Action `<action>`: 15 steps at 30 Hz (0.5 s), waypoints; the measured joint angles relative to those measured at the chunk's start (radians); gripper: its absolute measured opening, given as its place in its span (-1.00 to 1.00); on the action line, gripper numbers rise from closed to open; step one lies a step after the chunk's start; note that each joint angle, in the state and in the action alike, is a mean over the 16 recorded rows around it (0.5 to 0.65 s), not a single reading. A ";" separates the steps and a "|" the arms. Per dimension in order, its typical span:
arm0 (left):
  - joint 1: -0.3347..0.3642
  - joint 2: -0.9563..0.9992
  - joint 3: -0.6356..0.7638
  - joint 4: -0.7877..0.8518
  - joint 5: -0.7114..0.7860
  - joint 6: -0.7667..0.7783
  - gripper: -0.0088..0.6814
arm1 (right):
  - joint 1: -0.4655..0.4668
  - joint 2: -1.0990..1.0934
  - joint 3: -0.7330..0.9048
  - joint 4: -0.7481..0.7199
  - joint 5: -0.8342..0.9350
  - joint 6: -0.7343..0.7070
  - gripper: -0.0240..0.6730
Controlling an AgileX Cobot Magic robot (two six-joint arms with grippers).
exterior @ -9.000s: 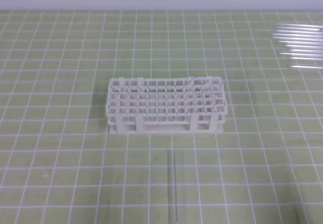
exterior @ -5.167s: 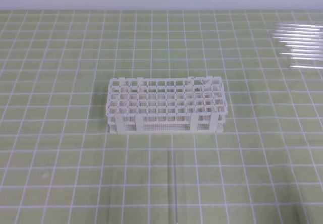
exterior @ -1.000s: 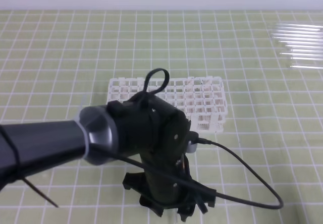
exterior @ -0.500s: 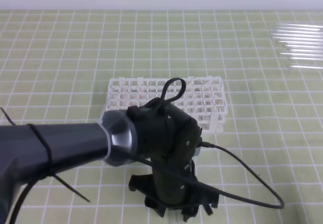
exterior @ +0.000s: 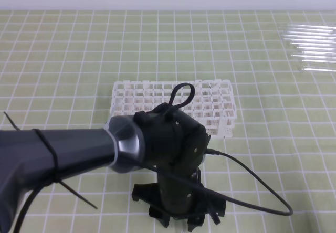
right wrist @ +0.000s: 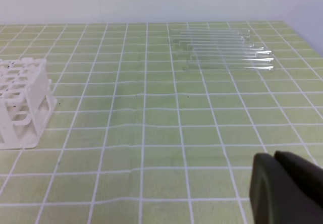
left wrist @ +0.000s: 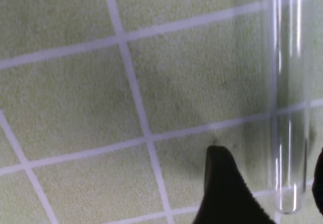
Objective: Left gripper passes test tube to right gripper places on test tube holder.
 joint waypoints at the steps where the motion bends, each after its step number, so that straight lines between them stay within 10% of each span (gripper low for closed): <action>1: 0.000 0.000 0.000 0.000 0.001 -0.002 0.00 | 0.000 0.000 0.000 0.000 0.000 0.000 -0.98; 15: 0.000 0.019 -0.002 0.007 0.009 -0.009 -0.31 | 0.000 0.000 0.000 0.000 0.000 0.000 -0.98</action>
